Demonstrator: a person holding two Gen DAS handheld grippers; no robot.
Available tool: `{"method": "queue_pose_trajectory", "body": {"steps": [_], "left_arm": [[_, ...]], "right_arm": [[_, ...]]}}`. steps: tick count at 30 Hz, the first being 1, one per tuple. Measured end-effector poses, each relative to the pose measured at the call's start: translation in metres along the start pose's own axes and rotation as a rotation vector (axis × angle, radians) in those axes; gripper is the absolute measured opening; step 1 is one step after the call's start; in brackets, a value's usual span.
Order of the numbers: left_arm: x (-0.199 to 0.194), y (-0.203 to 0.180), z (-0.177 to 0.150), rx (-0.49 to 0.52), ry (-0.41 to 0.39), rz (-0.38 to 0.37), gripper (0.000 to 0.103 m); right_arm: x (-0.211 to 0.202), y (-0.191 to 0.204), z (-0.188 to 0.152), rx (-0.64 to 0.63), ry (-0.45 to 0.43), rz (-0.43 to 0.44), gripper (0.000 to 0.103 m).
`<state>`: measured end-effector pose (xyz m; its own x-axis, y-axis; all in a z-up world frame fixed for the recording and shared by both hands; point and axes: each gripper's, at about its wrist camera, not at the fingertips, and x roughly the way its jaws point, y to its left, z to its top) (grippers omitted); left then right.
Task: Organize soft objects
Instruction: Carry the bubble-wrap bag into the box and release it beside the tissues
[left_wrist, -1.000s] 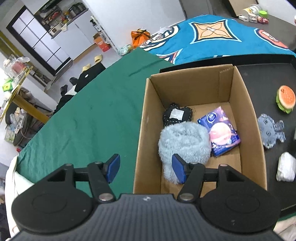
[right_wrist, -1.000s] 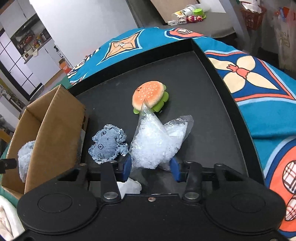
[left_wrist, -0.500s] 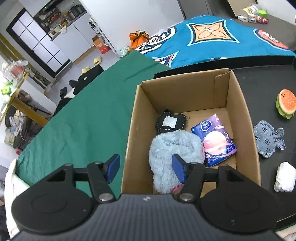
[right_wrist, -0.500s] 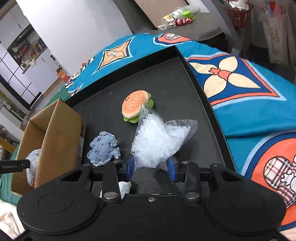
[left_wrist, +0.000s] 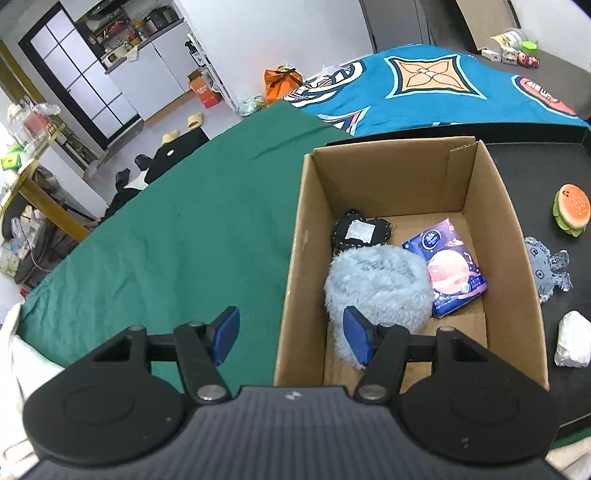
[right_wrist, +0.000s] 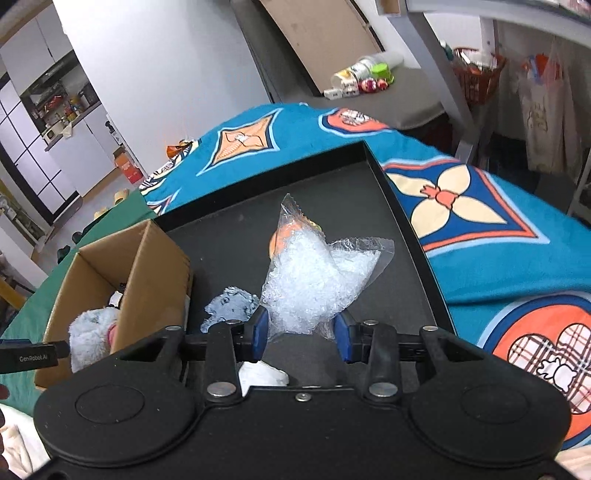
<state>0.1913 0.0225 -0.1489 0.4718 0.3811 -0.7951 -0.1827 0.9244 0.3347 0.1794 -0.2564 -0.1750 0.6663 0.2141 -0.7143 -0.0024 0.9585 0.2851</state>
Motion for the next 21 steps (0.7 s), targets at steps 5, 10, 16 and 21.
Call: {"method": "queue_pose_trajectory", "body": {"steps": [5, 10, 16, 21], "left_arm": [[-0.003, 0.012, -0.005, -0.035, -0.021, -0.035, 0.061], [-0.004, 0.024, -0.010, -0.069, -0.039, -0.061, 0.060], [0.000, 0.033, -0.019, -0.071, -0.058, -0.098, 0.060], [0.004, 0.040, -0.021, -0.089, -0.065, -0.160, 0.059]], "right_arm": [[-0.012, 0.015, -0.002, -0.021, -0.030, -0.012, 0.036], [-0.020, 0.030, -0.003, -0.041, -0.049, -0.018, 0.036], [-0.028, 0.053, -0.005, -0.080, -0.067, -0.018, 0.036], [-0.032, 0.076, -0.007, -0.125, -0.083, -0.006, 0.036]]}}
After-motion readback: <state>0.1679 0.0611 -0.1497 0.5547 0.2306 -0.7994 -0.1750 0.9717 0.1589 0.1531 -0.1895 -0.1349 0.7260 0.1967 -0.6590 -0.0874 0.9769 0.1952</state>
